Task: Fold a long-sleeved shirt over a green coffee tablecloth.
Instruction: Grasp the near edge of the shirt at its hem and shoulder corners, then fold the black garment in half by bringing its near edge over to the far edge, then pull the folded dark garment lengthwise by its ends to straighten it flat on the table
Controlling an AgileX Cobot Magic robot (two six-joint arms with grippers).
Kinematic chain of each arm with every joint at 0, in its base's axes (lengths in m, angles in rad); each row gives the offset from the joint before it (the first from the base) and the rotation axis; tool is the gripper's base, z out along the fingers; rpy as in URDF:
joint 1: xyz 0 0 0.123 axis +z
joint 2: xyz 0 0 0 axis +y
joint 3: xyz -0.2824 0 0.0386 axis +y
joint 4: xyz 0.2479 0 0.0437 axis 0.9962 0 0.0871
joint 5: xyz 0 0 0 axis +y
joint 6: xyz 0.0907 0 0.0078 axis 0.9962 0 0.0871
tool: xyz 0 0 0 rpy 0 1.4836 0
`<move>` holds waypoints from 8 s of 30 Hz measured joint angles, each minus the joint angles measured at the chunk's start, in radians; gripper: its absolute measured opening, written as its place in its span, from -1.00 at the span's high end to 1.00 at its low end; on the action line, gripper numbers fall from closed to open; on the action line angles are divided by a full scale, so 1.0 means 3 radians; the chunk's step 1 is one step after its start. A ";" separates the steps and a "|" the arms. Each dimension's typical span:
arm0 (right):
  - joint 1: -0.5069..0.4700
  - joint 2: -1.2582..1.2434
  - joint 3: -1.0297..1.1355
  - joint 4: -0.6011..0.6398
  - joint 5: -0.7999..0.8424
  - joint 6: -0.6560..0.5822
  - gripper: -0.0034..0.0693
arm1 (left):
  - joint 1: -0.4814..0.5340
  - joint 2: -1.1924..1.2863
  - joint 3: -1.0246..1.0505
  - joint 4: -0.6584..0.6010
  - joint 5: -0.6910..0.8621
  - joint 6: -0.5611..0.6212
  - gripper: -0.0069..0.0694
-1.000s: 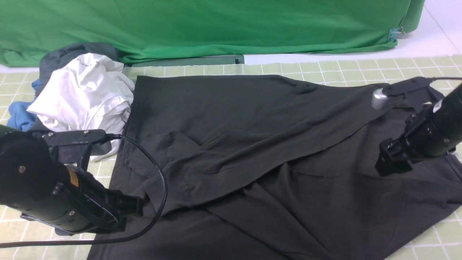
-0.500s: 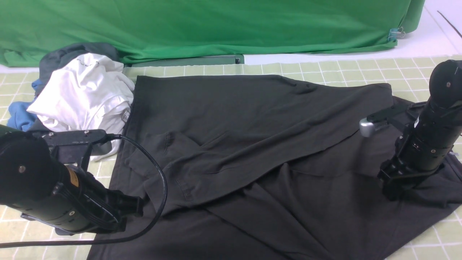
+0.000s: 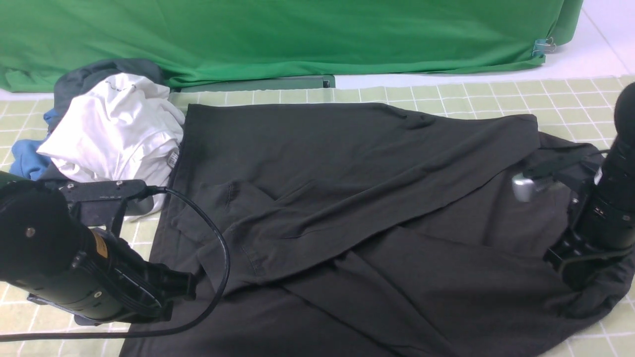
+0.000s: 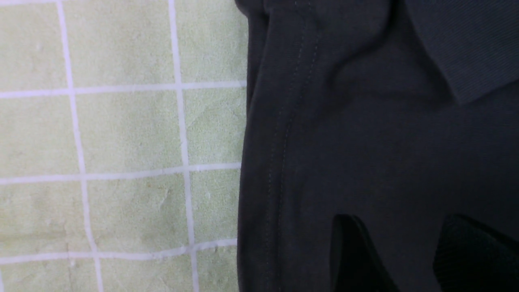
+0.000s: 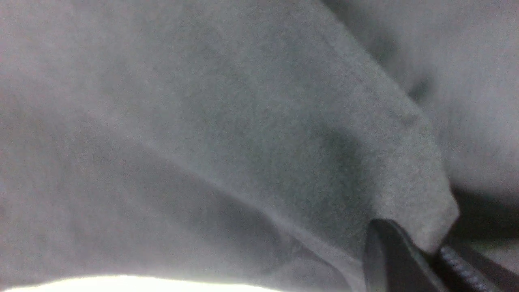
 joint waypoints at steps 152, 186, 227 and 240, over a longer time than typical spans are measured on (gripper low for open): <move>0.0565 0.2155 -0.4111 -0.0049 -0.0068 0.0011 0.81 | 0.0887 0.3512 -0.4843 0.0126 0.0841 0.0254 0.72; 0.0128 0.1127 -0.3692 -0.0346 0.0605 0.0333 0.91 | 0.0917 0.2911 -0.4816 -0.0014 0.1278 0.1095 0.74; -0.0570 0.1542 -0.2338 0.0403 -0.0427 -0.0511 0.89 | 0.0510 0.2601 -0.2429 -0.0017 -0.0130 0.1110 0.81; -0.0636 0.1304 -0.2376 0.0528 -0.0106 -0.0682 0.79 | 0.0510 0.2601 -0.2429 -0.0017 -0.0133 0.1105 0.81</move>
